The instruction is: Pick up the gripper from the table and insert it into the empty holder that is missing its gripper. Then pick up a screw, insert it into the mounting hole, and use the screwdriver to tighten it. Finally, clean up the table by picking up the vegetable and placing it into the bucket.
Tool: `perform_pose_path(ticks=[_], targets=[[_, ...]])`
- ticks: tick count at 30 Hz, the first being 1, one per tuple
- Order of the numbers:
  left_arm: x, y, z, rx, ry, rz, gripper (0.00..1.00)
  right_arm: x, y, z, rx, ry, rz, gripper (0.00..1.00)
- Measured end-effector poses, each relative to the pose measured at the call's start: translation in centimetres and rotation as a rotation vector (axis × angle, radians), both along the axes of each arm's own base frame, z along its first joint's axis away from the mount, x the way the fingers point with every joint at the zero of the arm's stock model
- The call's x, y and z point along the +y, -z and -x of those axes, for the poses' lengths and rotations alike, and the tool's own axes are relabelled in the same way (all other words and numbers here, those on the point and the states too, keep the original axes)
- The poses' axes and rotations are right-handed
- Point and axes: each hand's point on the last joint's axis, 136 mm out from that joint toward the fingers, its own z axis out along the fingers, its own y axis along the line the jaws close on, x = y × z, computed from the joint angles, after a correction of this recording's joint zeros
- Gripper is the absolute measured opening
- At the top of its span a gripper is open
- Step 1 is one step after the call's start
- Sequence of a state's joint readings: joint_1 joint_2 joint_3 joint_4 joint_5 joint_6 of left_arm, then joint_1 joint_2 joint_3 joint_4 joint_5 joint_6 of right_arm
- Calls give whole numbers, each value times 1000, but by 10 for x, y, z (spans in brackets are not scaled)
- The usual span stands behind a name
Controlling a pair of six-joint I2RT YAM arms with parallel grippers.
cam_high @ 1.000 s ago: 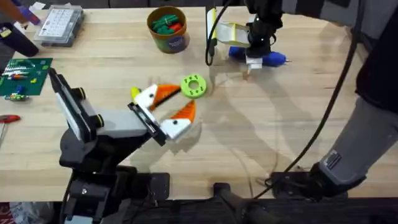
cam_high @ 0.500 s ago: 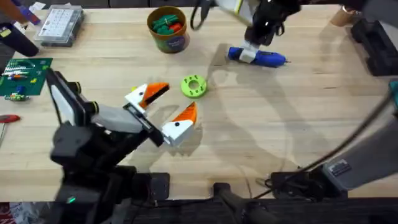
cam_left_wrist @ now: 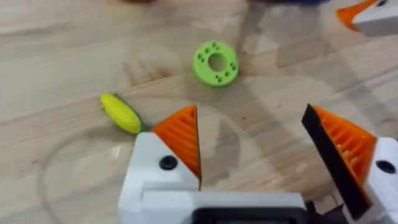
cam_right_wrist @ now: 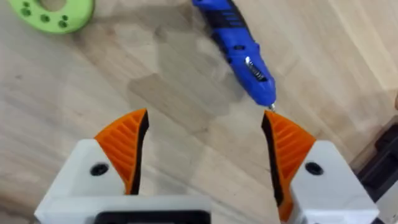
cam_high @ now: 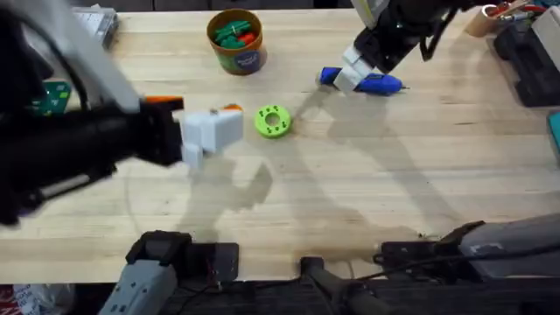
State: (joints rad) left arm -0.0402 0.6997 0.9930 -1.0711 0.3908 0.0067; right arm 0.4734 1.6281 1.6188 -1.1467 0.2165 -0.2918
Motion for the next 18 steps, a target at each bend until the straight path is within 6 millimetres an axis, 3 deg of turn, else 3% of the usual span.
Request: perform_pose_path(ticks=[8, 18], targets=[[18, 8, -19, 258, -64, -111, 986, 6, -34, 31, -52, 31, -67, 996], [19, 9, -20, 263, -65, -114, 986, 6, -36, 32, -57, 33, -71, 996]])
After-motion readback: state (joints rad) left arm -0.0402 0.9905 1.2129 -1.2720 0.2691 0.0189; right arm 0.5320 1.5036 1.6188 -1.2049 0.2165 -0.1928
